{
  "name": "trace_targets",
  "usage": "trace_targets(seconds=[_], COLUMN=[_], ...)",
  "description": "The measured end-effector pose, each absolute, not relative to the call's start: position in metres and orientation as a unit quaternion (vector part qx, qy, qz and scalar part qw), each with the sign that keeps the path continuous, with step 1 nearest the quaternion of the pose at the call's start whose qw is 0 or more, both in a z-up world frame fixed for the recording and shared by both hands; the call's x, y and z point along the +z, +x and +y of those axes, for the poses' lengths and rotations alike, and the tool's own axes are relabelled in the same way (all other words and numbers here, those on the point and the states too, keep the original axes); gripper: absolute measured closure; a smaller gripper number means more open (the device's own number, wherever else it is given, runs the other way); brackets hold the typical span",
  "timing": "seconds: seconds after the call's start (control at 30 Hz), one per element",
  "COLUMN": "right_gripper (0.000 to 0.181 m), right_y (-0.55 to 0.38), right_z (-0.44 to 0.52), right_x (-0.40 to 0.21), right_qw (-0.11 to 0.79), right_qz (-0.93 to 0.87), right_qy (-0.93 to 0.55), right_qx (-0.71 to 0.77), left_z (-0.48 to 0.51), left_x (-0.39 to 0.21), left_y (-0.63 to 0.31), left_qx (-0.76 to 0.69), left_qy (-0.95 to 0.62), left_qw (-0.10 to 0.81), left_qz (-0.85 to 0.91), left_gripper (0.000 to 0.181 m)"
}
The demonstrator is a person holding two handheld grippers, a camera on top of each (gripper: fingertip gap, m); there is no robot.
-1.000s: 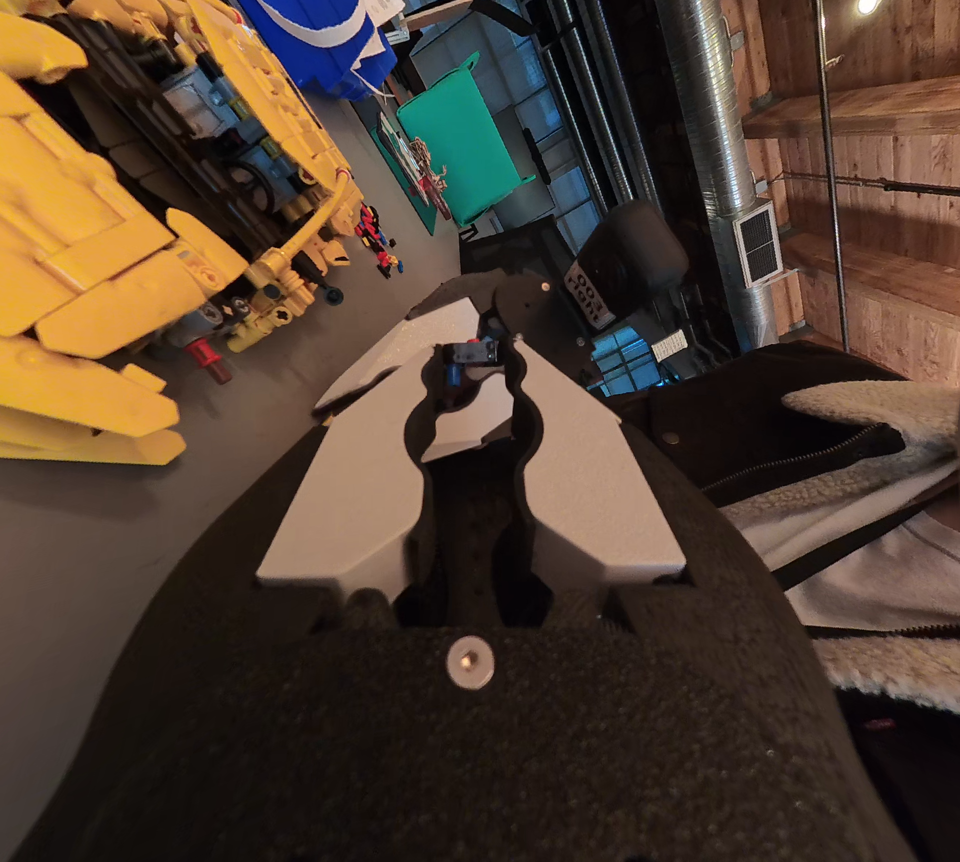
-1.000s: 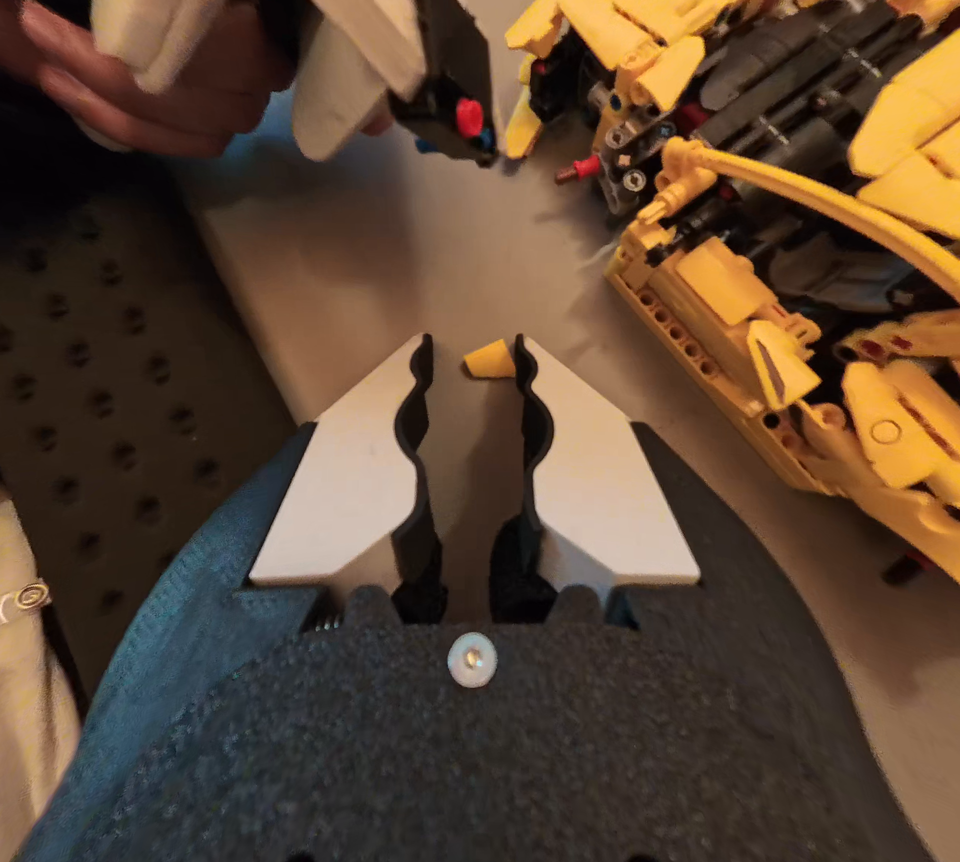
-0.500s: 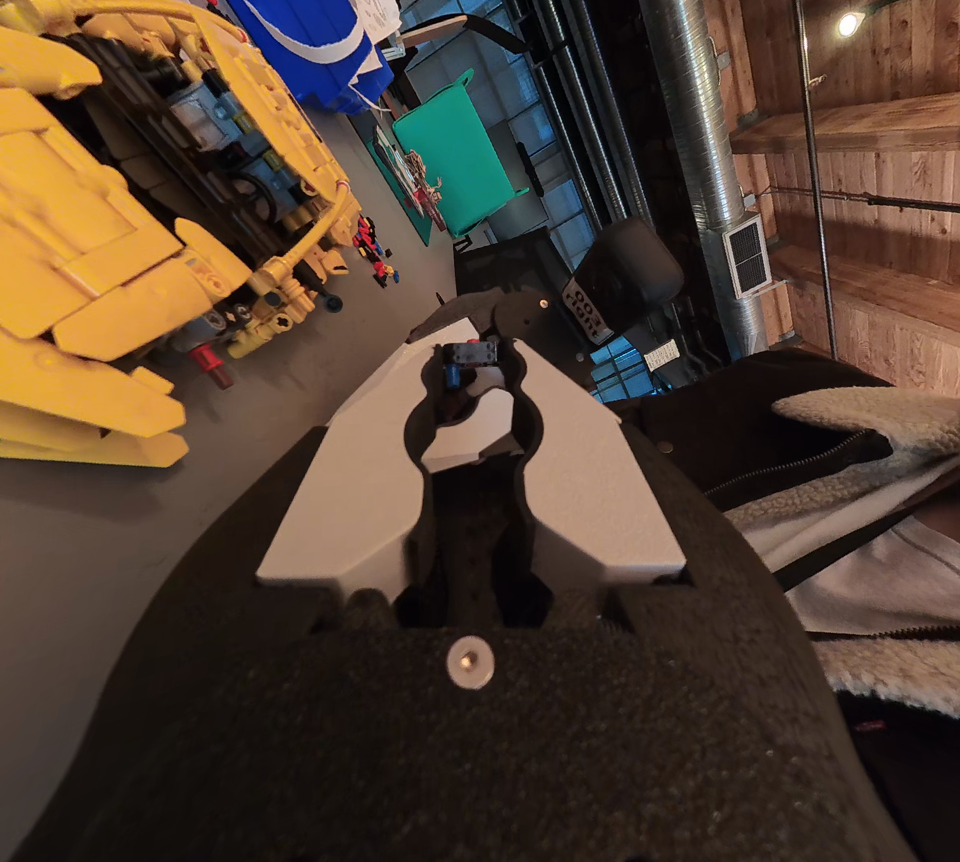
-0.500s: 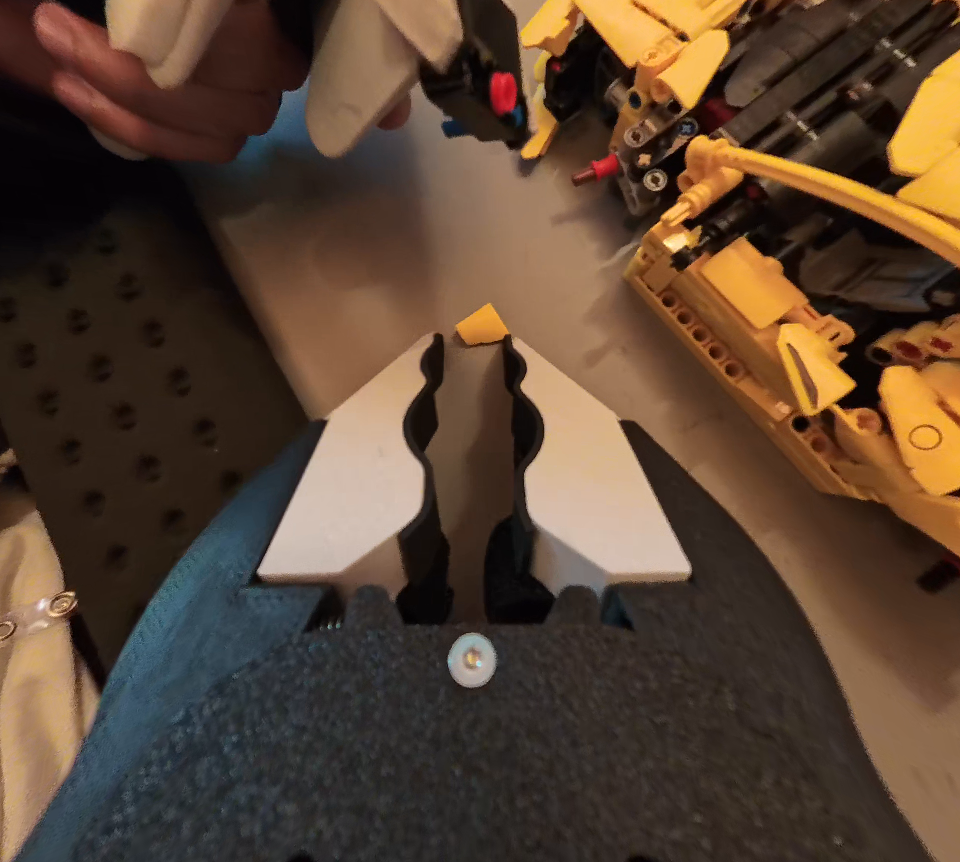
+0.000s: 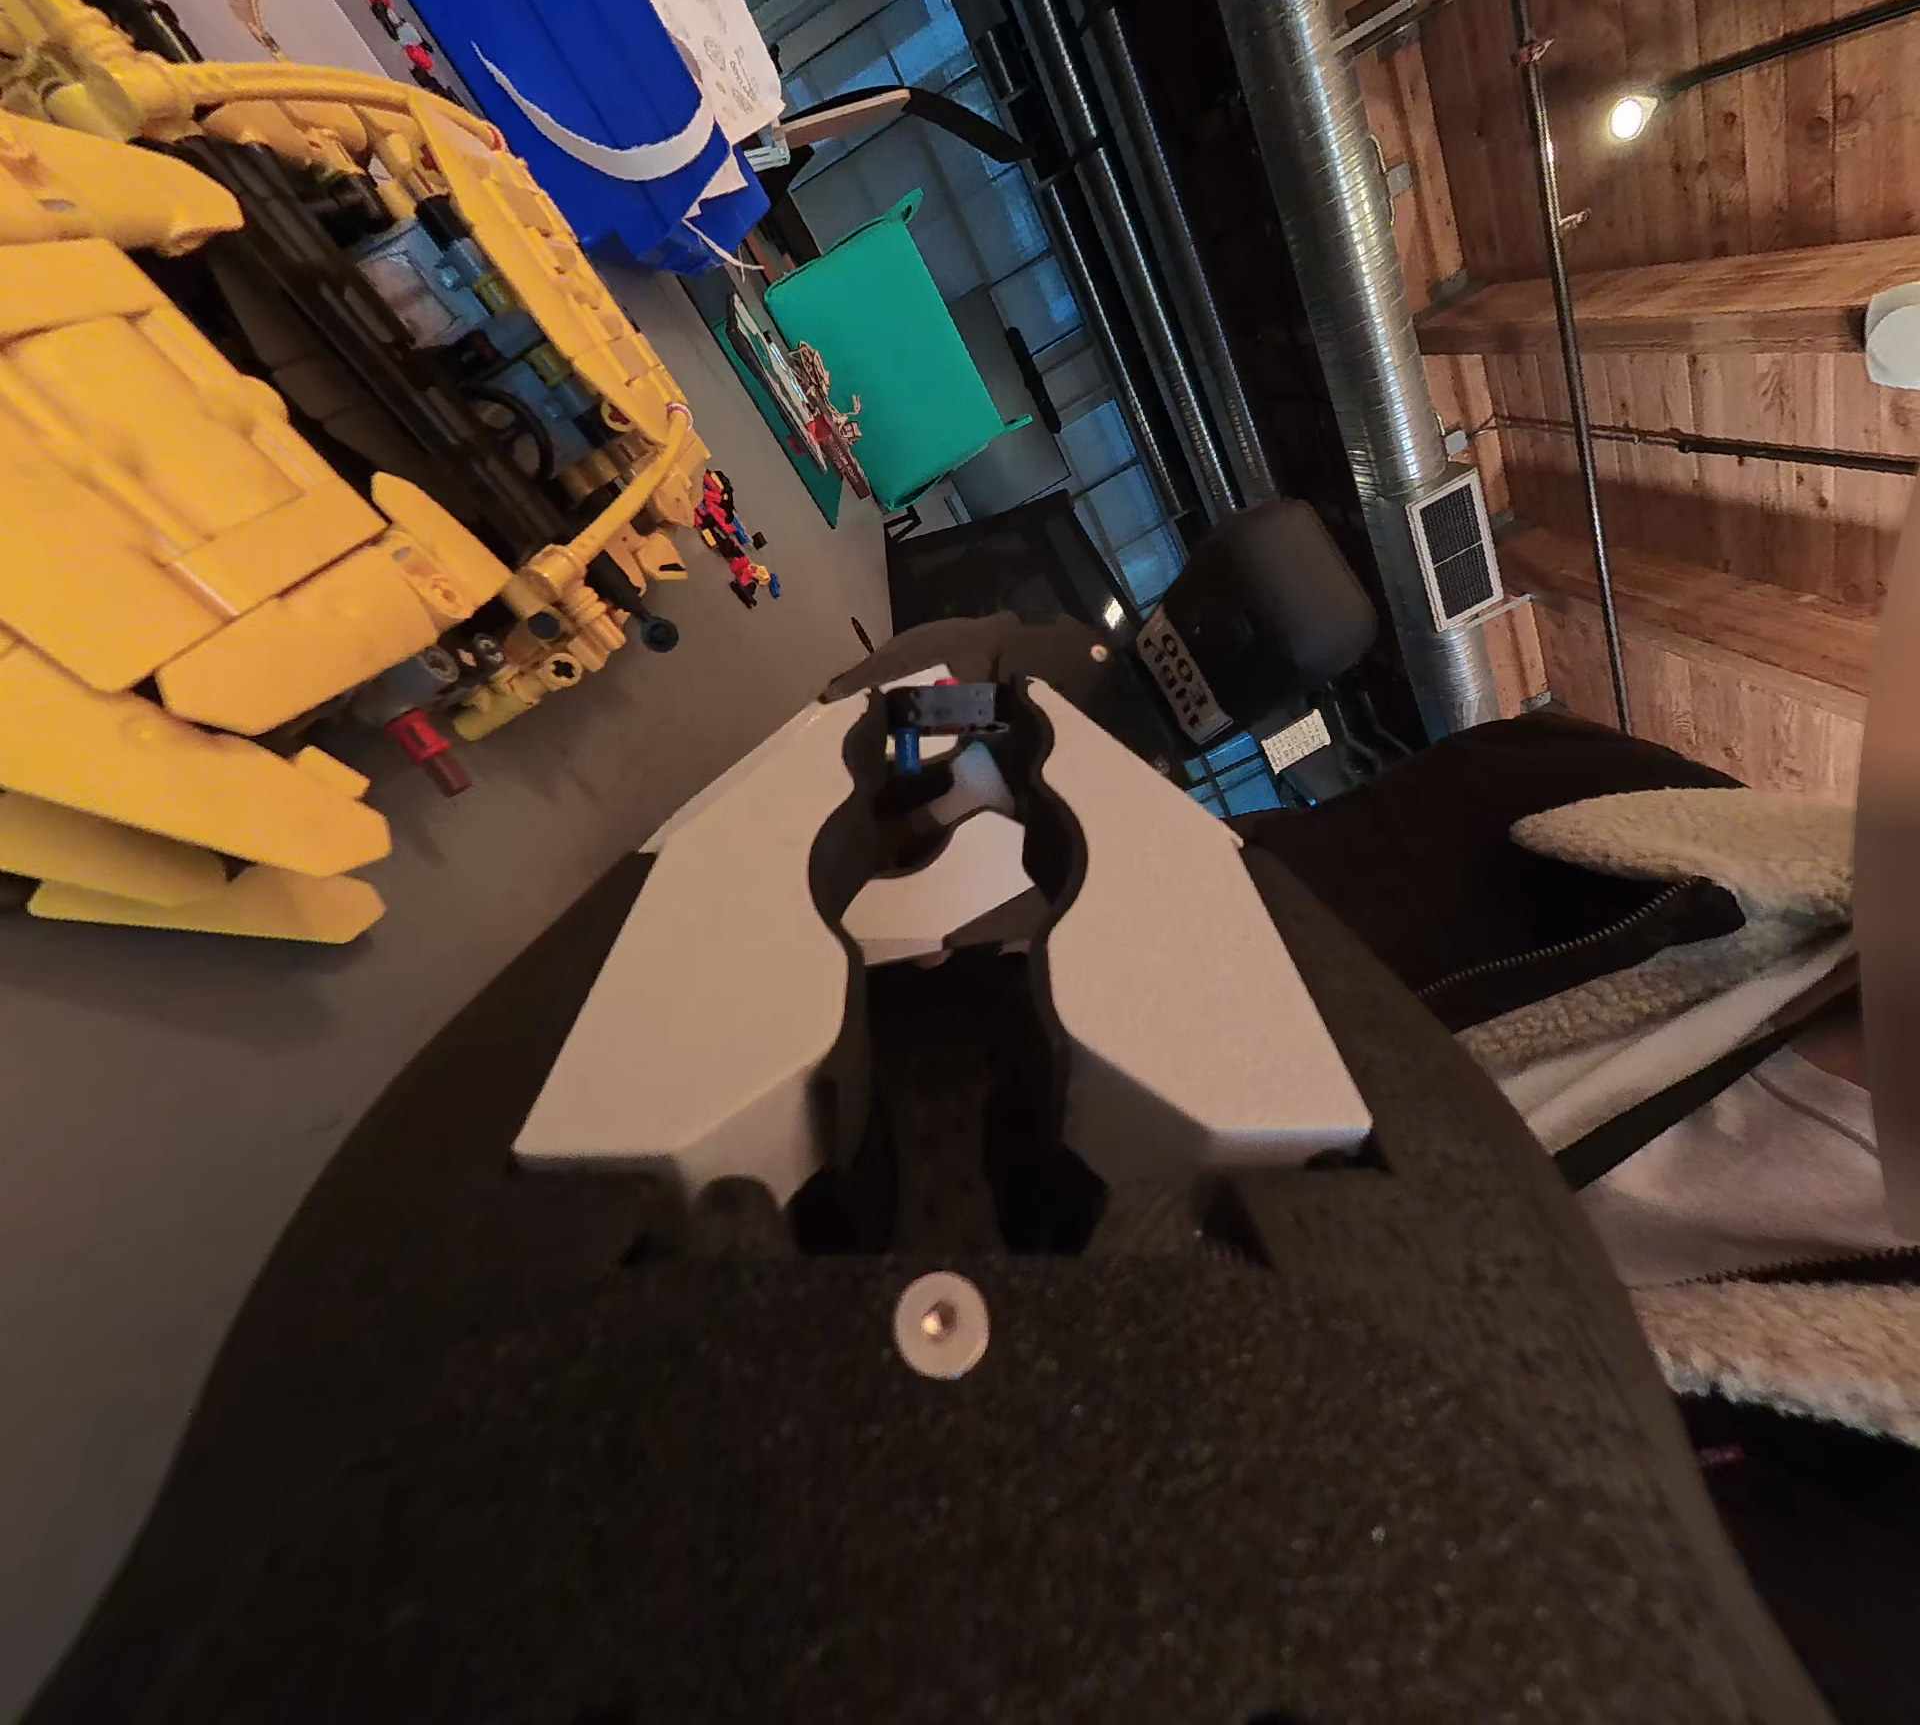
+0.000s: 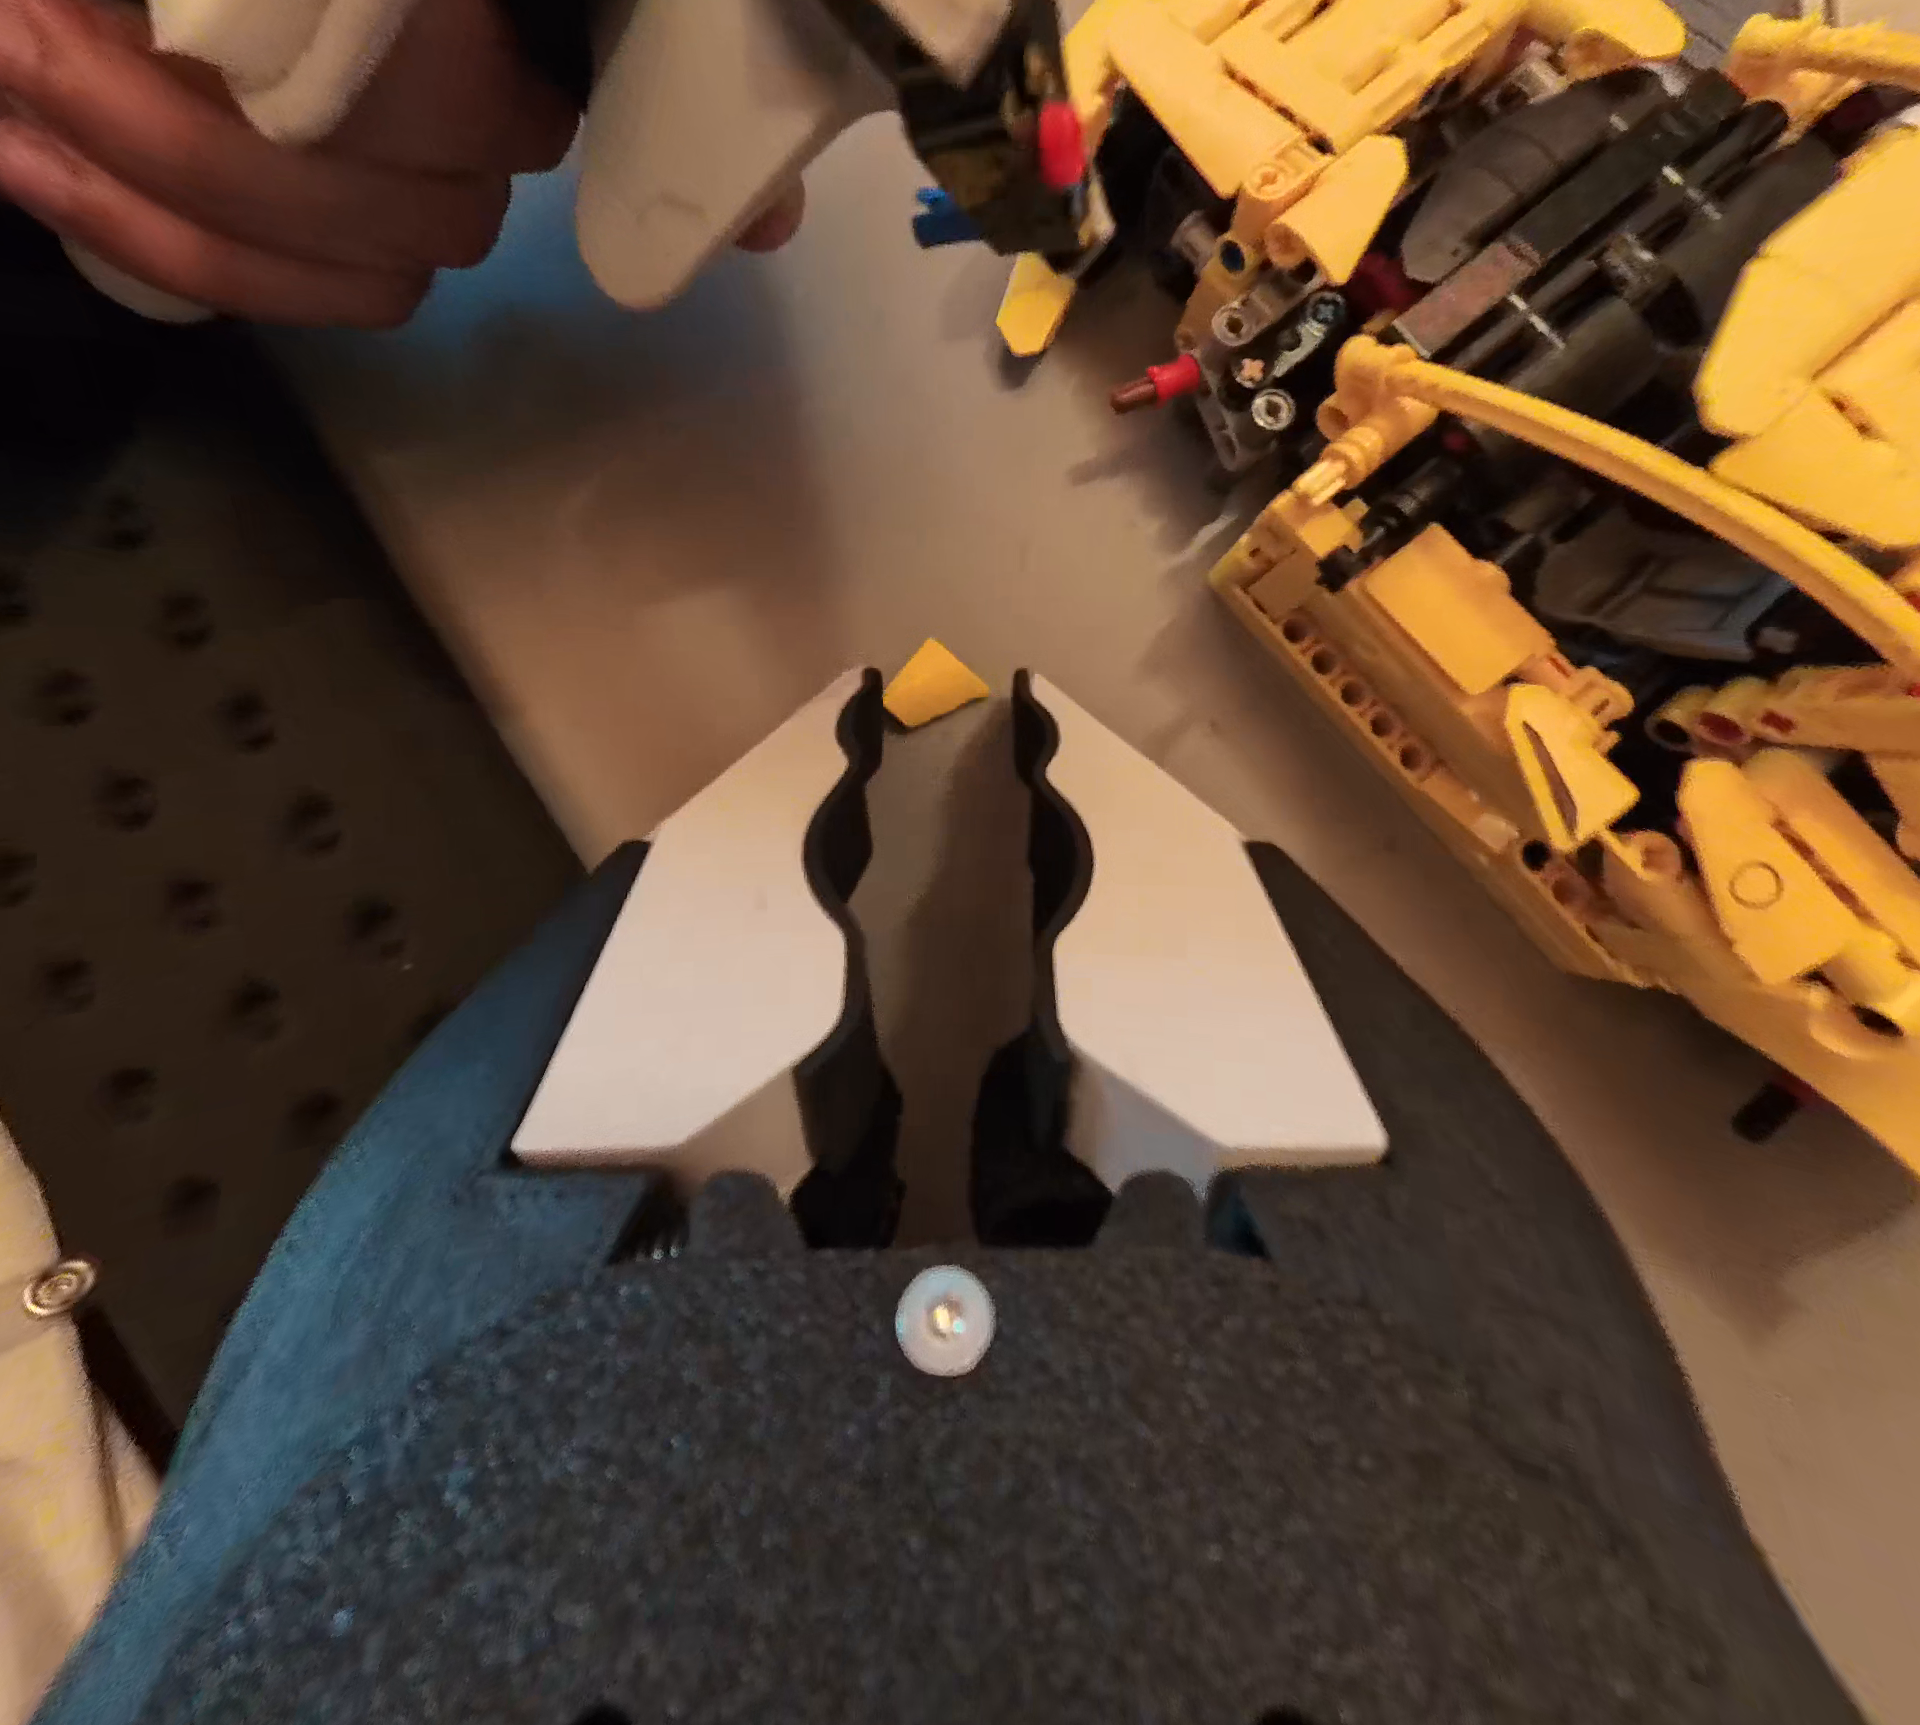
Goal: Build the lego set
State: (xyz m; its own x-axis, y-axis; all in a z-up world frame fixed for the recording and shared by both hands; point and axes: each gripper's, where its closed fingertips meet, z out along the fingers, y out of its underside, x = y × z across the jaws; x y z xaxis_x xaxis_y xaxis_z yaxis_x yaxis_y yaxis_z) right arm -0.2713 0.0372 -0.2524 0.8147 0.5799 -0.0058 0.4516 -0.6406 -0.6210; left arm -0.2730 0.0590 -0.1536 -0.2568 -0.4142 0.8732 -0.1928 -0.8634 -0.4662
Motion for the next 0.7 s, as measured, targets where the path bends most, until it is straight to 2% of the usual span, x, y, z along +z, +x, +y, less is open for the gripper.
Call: trace_targets(seconds=[0.37, 0.7], right_gripper=[0.158, 0.156], right_y=[-0.278, -0.294], right_z=[0.032, 0.023], right_x=[-0.253, -0.229], right_qw=[0.294, 0.356], right_qz=[-0.287, -0.412], right_qy=[-0.905, -0.831], right_qx=[0.111, 0.115], left_z=[0.059, 0.06], left_x=[-0.154, -0.153], left_y=[-0.273, -0.274], left_qx=[-0.753, -0.754], left_qy=[-0.605, -0.605], left_qw=[0.073, 0.074], left_qz=[0.249, 0.247], left_gripper=[0.159, 0.159])
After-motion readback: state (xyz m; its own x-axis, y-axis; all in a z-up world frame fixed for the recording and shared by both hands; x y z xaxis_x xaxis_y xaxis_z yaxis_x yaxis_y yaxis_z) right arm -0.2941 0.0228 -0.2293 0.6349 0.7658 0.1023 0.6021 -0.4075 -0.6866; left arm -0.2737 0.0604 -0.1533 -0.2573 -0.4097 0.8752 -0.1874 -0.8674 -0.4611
